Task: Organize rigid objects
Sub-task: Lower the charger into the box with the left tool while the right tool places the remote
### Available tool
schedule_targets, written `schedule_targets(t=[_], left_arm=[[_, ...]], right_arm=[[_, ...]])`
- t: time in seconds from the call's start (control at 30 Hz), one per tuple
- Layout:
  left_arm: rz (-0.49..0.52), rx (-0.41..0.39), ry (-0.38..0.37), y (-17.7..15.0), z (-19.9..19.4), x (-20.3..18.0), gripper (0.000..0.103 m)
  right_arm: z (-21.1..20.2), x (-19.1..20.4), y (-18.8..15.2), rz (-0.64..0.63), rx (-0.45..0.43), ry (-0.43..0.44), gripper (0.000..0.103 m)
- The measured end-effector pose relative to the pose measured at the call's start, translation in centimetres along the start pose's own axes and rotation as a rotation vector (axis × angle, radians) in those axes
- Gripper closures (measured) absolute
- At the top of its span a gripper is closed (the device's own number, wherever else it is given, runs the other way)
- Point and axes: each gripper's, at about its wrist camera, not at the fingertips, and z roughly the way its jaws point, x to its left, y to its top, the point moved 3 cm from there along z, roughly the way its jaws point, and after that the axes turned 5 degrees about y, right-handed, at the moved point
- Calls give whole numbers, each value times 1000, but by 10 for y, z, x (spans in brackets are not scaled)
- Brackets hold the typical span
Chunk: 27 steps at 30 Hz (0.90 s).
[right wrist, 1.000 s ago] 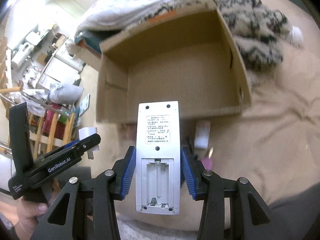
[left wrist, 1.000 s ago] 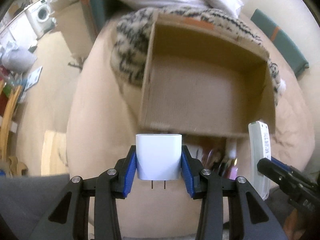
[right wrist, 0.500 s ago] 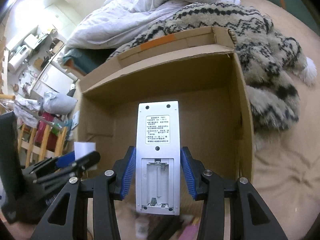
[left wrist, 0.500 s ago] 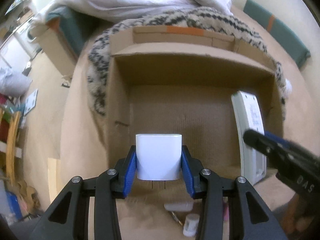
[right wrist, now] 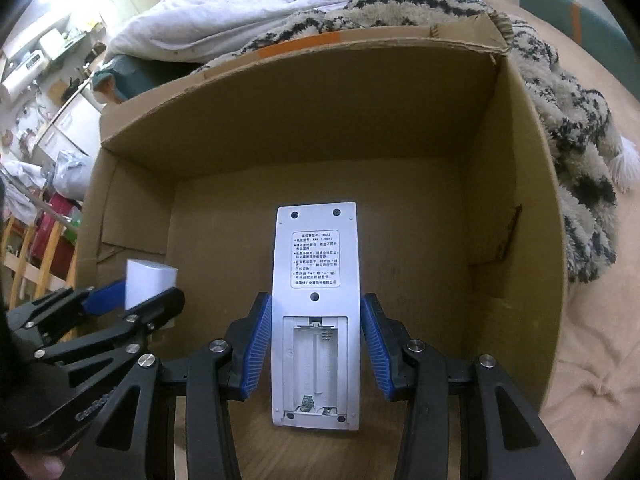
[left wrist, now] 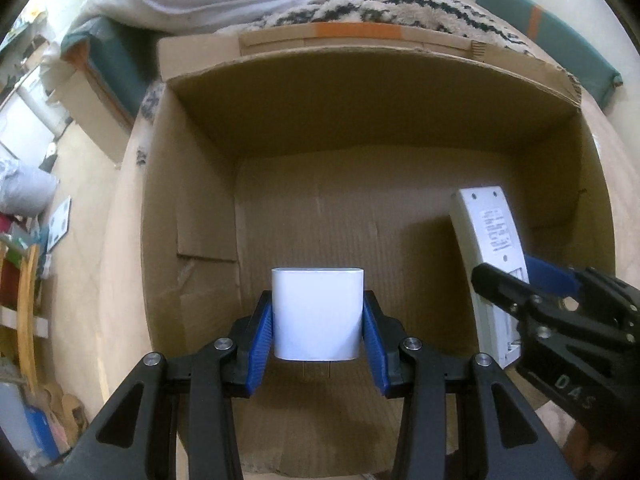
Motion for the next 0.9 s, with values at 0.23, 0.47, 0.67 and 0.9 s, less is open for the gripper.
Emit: schedule_targets(t=[0.23,0.47,0.67,0.9], left_arm=[[9,32,-4,-6,7,-3,65],[4,41,2,-10,11,-3,65],[9,51,-3,-8,15,-1,65],[18,46,1,-17,9,-3,63]], right_arm=[[6,-7,0,16,20,-40,56],[8,-10,0,40,26,-35,56],[0,-8,6,43,-18,-13,56],[-11,-9,11,85,-53,87,37]])
